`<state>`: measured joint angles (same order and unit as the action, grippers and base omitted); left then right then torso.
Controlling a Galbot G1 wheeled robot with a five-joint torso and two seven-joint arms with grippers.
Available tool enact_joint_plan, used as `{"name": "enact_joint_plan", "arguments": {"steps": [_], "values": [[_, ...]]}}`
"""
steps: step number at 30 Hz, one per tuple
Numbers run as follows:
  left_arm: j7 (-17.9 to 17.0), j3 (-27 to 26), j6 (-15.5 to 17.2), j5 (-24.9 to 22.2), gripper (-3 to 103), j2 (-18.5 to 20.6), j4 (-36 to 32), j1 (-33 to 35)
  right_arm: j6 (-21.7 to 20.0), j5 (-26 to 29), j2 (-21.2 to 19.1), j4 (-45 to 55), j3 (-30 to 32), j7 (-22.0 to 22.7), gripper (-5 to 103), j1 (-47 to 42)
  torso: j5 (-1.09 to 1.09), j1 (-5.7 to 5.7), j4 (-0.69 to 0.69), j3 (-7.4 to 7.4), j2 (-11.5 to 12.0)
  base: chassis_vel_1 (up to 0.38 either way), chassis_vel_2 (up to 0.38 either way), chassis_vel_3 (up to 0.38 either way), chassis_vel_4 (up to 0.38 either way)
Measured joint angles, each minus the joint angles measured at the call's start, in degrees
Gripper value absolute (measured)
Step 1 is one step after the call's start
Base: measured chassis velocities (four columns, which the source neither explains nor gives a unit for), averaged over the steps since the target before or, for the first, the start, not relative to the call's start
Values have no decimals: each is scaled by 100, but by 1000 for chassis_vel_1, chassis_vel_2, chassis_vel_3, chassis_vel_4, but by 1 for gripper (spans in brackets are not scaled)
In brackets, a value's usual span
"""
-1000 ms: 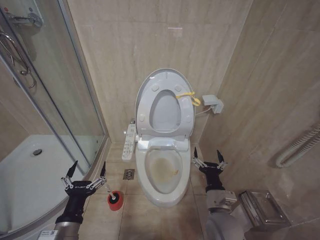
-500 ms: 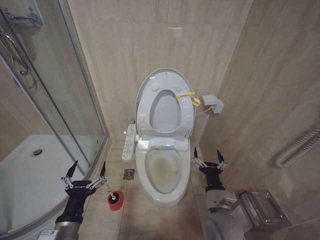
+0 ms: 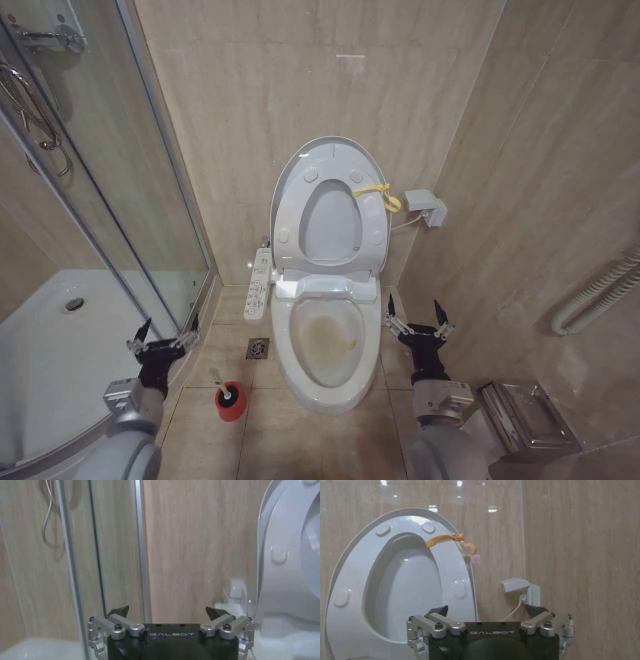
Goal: Open the toilet lid, clean the toilet bowl with a toilet brush, close the toilet lid, and flush.
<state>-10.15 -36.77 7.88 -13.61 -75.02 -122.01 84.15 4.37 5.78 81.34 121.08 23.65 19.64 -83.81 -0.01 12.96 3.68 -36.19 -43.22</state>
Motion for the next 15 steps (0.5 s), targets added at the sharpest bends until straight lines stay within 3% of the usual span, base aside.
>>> {"name": "enact_joint_plan", "arguments": {"steps": [10, 12, 15], "values": [[-69, 115, -535, 114, 100, -9, -851, 280, 0, 0, 0, 0, -1, -1, 100, 0, 3, -1, -2, 1, 0, 0, 0, 0, 0], [-106, 147, -638, 159, 100, -23, -792, 303, 0, 0, 0, 0, -1, -1, 100, 0, 3, -1, -2, 1, -1, 0, 0, 0, 0], [-306, 274, -1137, 367, 100, -62, -6, 283, 0, 0, 0, 0, -1, 0, 100, 0, 1, -1, -2, 1, -1, 0, 0, 0, 0]]}}
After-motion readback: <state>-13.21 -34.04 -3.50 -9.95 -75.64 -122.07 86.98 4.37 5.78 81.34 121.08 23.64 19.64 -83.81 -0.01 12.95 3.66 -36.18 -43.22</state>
